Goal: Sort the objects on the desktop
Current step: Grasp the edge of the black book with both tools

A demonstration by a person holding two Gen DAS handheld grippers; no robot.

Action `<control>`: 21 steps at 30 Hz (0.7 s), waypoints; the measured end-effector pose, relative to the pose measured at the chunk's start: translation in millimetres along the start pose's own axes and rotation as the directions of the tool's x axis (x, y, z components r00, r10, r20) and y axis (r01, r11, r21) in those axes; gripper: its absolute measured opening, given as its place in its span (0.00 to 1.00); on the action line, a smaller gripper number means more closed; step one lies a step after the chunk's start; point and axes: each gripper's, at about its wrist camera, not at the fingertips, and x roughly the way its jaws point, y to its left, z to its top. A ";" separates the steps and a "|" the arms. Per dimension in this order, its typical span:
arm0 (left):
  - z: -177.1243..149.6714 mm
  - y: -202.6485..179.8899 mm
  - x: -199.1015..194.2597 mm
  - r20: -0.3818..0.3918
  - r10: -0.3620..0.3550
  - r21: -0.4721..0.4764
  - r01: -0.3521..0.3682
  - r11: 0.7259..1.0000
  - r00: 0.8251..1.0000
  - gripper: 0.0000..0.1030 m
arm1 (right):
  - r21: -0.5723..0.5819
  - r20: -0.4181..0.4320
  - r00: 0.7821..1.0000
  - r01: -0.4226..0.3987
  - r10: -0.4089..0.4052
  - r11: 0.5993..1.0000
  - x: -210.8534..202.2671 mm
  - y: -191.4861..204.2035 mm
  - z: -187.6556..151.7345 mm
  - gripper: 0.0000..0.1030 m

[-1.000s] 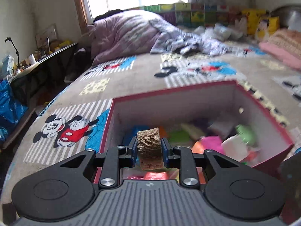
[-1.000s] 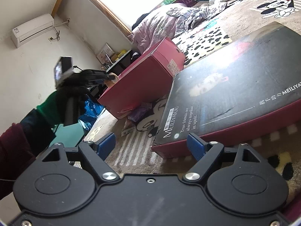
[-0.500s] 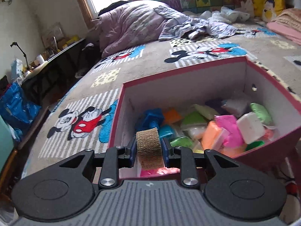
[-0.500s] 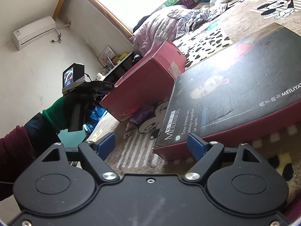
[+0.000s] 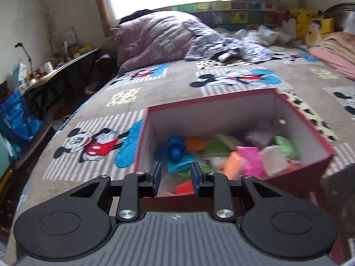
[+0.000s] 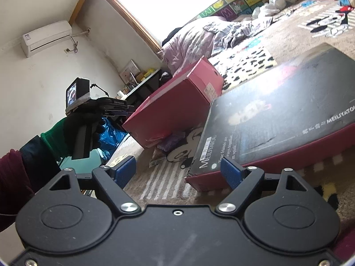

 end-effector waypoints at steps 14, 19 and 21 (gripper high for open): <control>-100.2 -79.7 -33.1 -0.055 -0.465 -0.223 0.443 0.868 0.884 0.70 | 0.013 0.297 0.920 0.264 -0.256 0.965 -52.9 -12.3 32.3 0.89; -117.6 -112.7 -32.8 -0.034 -0.556 -0.249 0.532 0.809 0.830 0.70 | 0.144 0.329 0.844 0.400 -0.425 0.905 -65.1 -57.1 62.8 0.89; -120.5 -123.2 -30.8 -0.037 -0.568 -0.252 0.543 0.801 0.822 0.70 | 0.171 0.299 0.832 0.436 -0.468 0.884 -59.7 -75.4 72.1 0.90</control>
